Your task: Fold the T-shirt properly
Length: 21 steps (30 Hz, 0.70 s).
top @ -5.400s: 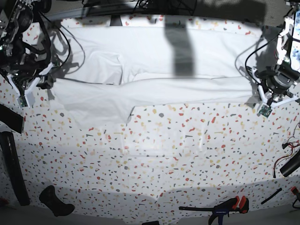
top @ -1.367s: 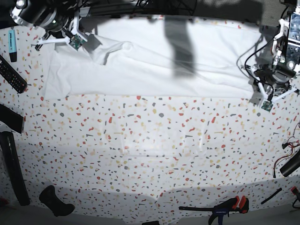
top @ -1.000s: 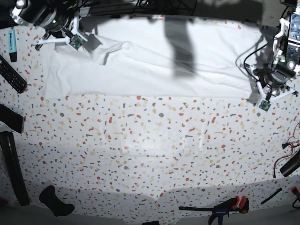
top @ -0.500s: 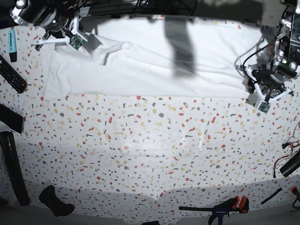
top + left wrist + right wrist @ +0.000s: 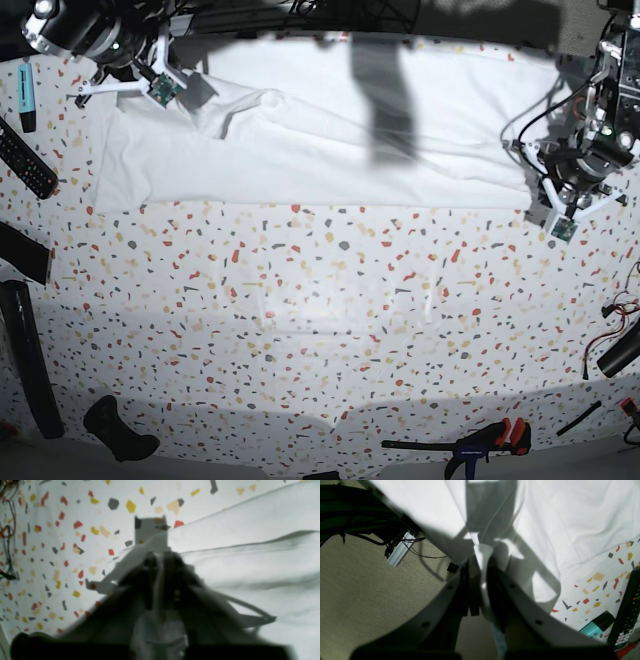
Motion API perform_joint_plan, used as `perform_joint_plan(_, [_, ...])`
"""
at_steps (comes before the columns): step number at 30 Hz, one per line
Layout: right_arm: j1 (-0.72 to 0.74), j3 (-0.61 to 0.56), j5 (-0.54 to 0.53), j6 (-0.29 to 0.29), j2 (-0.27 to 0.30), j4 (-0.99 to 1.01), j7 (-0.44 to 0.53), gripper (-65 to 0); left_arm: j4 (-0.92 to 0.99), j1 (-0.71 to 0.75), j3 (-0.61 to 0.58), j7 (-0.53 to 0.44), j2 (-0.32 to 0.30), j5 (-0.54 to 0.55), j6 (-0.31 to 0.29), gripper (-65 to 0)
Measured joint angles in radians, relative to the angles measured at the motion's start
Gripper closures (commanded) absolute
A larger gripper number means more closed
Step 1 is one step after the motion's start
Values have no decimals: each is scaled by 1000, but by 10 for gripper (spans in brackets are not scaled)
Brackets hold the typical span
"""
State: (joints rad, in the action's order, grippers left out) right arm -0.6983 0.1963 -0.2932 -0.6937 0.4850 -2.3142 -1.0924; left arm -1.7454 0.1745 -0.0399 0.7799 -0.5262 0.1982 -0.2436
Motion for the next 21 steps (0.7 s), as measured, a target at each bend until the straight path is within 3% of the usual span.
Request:
perform_joint_plan(4, [0, 0, 0, 0, 0, 0, 3, 0, 0, 0, 0, -45, 0, -60, 1, 0])
perform_joint_plan(9, [0, 0, 0, 0, 0, 0, 3, 0, -103, 24, 0, -18, -12, -62, 6, 0])
perform_joint_plan(17, [0, 0, 0, 0, 0, 0, 3, 0, -376, 221, 0, 6, -100, -71, 4, 0])
perform_joint_plan(21, [0, 0, 0, 0, 0, 0, 3, 0, -406, 316, 0, 4, -109, -169, 5, 0])
